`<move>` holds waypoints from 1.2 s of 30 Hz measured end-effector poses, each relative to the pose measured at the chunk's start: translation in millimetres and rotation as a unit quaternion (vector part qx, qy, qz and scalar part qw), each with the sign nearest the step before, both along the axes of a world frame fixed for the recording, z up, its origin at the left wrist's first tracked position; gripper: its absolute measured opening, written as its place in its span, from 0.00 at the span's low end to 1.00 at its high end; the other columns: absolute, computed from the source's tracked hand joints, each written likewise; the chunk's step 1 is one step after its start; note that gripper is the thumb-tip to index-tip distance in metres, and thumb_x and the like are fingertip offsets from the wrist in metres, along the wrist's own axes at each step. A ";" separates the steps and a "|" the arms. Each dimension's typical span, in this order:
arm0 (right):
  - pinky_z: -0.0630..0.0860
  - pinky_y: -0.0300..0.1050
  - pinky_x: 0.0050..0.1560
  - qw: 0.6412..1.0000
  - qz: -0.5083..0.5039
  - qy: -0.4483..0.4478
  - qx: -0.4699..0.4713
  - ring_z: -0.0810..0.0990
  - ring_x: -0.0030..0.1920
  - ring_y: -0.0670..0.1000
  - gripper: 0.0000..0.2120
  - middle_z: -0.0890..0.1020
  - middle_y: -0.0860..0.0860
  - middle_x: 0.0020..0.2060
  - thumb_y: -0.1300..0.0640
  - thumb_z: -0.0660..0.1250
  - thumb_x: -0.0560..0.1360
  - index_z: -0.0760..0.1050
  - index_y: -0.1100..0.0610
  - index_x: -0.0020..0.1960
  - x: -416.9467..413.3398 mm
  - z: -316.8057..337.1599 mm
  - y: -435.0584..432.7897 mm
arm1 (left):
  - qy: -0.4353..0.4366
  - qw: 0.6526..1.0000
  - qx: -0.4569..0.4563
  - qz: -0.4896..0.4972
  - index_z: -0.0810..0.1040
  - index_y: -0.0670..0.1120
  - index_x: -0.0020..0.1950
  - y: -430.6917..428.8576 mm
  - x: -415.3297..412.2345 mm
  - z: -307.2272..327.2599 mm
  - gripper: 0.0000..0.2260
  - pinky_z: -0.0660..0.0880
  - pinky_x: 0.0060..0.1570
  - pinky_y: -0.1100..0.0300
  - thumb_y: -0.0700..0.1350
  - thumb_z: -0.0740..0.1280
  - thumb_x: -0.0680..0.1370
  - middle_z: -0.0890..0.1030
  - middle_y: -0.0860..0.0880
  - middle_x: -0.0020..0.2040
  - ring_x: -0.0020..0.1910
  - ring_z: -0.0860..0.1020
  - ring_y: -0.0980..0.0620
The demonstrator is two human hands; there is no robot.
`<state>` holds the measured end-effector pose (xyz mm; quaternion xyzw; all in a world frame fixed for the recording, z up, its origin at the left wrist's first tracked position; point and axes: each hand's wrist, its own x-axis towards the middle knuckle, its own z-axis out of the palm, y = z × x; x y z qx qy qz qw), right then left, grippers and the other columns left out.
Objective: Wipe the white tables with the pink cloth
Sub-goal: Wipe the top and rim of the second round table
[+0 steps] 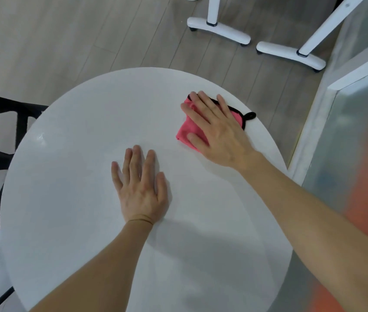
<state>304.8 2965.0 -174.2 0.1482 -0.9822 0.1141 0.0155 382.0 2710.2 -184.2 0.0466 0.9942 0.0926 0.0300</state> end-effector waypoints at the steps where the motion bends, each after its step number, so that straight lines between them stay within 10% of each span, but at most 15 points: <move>1: 0.49 0.64 0.86 1.000 0.005 -0.003 0.016 0.49 0.88 0.54 0.33 0.54 0.54 0.88 0.42 0.56 0.88 0.55 0.53 0.88 8.9 0.4 7.7 | 0.000 1.000 0.001 -0.002 0.65 0.51 0.85 0.0 -0.1 0.1 0.27 0.46 0.84 0.34 0.55 0.54 0.86 0.58 0.45 0.88 0.89 0.50 0.48; 14: 0.50 0.59 0.87 0.994 0.091 0.044 0.043 0.57 0.87 0.55 0.29 0.62 0.54 0.86 0.44 0.49 0.89 0.61 0.54 0.87 -98.9 -8.8 -54.7 | 0.021 1.000 -0.005 -0.013 0.66 0.49 0.85 -1.2 0.2 -3.3 0.27 0.48 0.84 0.33 0.55 0.55 0.86 0.59 0.44 0.88 0.88 0.52 0.46; 25: 0.55 0.66 0.85 0.956 -0.282 -0.068 0.048 0.49 0.88 0.55 0.30 0.54 0.54 0.88 0.46 0.50 0.90 0.54 0.57 0.88 190.0 8.8 3.2 | -0.010 1.000 0.004 -0.019 0.63 0.49 0.85 -2.6 0.5 -3.9 0.27 0.46 0.83 0.31 0.55 0.54 0.86 0.56 0.42 0.88 0.89 0.48 0.45; 36: 0.48 0.60 0.86 0.975 -0.222 -0.015 0.027 0.54 0.88 0.55 0.33 0.60 0.55 0.87 0.38 0.48 0.87 0.62 0.53 0.87 -45.6 -10.1 -39.7 | 0.009 1.000 -0.005 -0.025 0.61 0.51 0.85 -6.2 -0.2 -8.9 0.27 0.44 0.84 0.33 0.56 0.51 0.86 0.57 0.43 0.88 0.88 0.48 0.45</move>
